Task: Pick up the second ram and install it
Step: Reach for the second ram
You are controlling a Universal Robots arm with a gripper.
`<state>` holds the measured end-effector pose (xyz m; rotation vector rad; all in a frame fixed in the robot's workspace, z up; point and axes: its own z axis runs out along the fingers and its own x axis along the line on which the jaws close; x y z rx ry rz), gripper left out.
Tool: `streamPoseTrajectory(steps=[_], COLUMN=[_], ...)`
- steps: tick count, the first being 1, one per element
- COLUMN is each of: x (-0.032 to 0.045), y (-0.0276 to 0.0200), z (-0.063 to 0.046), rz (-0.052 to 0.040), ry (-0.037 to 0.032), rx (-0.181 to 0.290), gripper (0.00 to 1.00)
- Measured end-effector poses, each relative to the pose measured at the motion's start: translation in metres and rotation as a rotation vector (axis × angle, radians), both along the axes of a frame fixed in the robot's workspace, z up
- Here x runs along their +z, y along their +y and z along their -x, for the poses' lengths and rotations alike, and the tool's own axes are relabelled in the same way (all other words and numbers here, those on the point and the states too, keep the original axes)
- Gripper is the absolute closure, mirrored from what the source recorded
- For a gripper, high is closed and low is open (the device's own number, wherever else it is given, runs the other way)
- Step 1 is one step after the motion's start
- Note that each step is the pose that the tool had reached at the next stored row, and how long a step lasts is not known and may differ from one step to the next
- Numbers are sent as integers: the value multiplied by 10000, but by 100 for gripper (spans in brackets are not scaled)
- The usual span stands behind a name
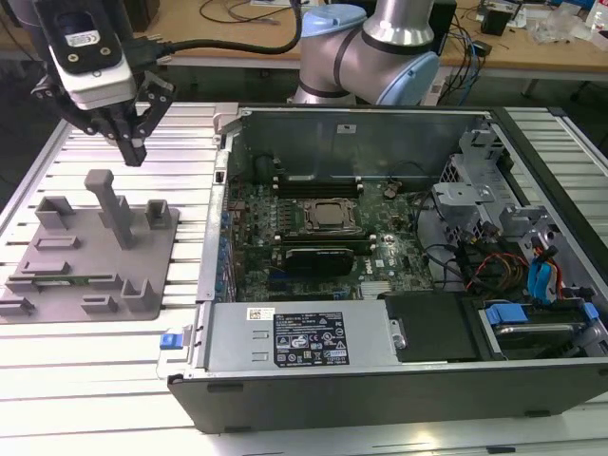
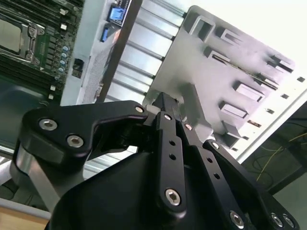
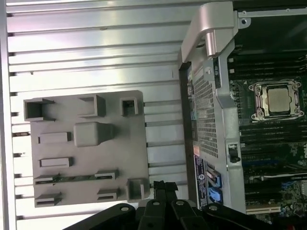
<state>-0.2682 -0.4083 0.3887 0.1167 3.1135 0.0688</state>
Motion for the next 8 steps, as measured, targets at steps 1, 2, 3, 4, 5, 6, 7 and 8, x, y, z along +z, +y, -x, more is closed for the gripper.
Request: streamPoseTrajectory(steps=[1,2,3,4,5,6,7,8], x=[-5,-14,-30,-43,-58,-75,-95,-114], y=[-3,-6,-8,-10,-11,-12,-13,-15], z=[43,100,153,187,223,260,298,333], rz=[-1,0,-1,-1,-1,0,-1,-1], ry=[-1,0,0,0,-1,0,0,-1], rx=[0,1,1,1,1,1,1,1], gripper=[92,92,92,92,92,92,92,92])
